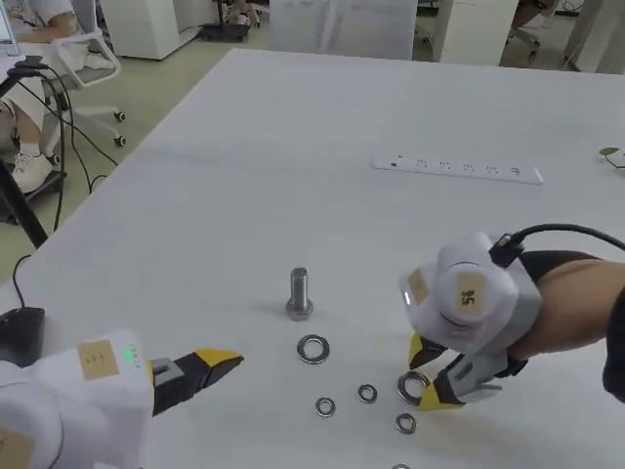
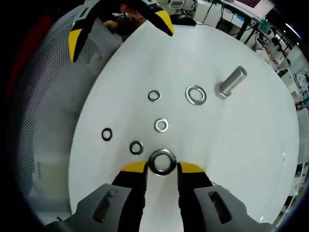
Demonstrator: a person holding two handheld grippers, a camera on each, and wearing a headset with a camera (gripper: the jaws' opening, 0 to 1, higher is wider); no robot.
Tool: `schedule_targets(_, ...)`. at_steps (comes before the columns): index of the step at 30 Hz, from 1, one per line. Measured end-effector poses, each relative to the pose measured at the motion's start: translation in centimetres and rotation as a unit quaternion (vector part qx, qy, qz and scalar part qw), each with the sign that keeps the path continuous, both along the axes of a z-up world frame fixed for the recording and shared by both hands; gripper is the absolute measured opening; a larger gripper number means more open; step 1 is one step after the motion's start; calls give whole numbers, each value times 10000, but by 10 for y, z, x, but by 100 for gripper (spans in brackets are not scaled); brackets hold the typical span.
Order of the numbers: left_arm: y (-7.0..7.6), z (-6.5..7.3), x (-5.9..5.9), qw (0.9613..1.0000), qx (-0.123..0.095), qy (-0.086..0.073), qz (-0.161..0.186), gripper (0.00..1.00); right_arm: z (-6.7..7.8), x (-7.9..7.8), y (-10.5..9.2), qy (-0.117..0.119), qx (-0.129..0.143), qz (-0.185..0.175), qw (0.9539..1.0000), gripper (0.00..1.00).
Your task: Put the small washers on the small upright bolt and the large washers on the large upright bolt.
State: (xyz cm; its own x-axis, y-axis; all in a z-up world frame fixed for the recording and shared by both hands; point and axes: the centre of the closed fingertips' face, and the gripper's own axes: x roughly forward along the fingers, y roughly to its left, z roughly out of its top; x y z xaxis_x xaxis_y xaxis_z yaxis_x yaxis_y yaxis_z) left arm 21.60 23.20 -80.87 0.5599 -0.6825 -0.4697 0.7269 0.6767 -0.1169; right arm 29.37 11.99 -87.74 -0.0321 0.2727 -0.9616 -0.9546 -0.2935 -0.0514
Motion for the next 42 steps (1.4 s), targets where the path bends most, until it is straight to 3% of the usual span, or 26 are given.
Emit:
schedule_targets(20,-2,4,3,10000,-23,-41,54,87,-1,3,2,172,-167,-207,9995,26)
schedule_targets(42,5,1,7,9998,-76,-64,160,87,-1,2,1,147,-300,-292,9990,25)
